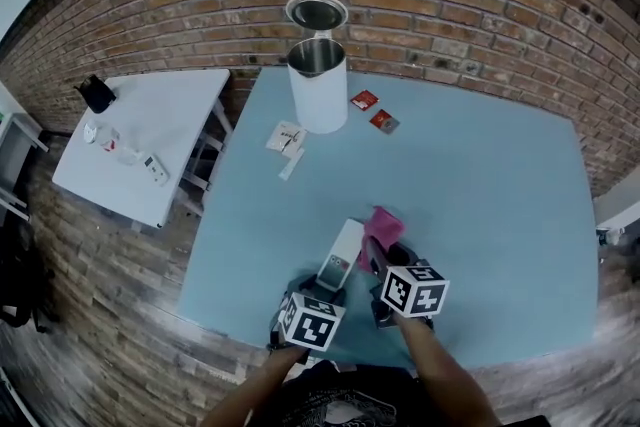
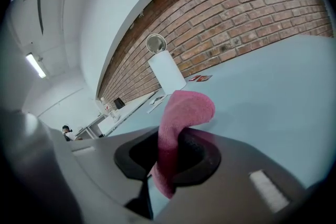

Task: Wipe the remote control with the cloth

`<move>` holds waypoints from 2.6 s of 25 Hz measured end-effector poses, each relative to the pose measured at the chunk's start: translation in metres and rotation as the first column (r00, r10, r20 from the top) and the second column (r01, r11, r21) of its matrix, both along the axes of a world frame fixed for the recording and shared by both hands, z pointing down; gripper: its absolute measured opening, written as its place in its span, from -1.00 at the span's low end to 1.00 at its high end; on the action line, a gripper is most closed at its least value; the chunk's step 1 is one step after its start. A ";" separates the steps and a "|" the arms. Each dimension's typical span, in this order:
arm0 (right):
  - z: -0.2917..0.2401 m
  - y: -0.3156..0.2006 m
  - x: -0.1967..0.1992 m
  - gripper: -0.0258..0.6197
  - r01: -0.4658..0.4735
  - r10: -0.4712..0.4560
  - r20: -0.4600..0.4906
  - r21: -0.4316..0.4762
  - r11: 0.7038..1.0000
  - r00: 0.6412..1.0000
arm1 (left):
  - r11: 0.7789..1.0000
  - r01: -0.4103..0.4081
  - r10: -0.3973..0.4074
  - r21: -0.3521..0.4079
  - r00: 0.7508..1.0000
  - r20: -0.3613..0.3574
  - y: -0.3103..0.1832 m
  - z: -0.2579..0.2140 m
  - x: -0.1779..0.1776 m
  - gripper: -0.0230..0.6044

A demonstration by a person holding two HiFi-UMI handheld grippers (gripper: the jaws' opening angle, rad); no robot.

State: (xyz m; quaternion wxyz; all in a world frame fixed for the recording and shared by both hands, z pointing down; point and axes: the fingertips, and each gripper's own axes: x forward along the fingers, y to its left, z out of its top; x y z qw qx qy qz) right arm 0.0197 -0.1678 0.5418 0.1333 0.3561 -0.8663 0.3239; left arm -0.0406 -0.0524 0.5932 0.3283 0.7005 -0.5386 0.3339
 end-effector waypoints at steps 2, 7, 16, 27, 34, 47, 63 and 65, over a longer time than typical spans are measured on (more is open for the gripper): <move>0.000 0.007 0.000 -0.72 -0.019 0.019 0.009 -0.008 1.000 1.000 | 1.000 0.001 -0.001 0.002 1.000 0.000 0.000 0.000 0.000 -0.11; 0.001 0.024 -0.002 -0.72 -0.046 0.049 0.047 -0.046 0.998 0.998 | 1.000 0.006 -0.006 -0.013 1.000 0.006 0.000 0.000 -0.001 -0.11; -0.004 0.056 -0.013 -0.72 -0.026 0.031 0.063 -0.070 0.997 0.998 | 1.000 -0.015 0.015 -0.001 1.000 -0.002 -0.001 -0.001 0.001 -0.11; -0.038 0.022 -0.007 -0.72 0.278 -0.259 -0.193 0.078 0.958 0.947 | 0.996 -0.092 0.092 0.000 0.996 0.000 -0.002 -0.002 0.004 -0.11; -0.047 -0.031 -0.019 -0.72 0.580 -0.460 -0.488 0.122 0.805 0.742 | 0.985 -0.173 0.174 -0.015 0.985 0.009 -0.002 -0.001 0.004 -0.12; 0.009 -0.050 -0.083 -0.72 0.793 -0.691 -0.544 -0.073 0.605 0.477 | 0.948 -0.314 0.314 -0.053 0.949 -0.007 -0.001 0.000 0.009 -0.12; 0.020 -0.004 -0.116 -0.72 0.856 -0.811 -0.467 -0.192 0.481 0.351 | 0.943 -0.327 0.328 -0.060 0.945 -0.008 0.000 0.001 0.009 -0.12; 0.021 0.005 -0.120 -0.72 0.862 -0.819 -0.463 -0.197 0.468 0.339 | 0.943 -0.327 0.328 -0.061 0.945 -0.007 0.001 0.001 0.009 -0.12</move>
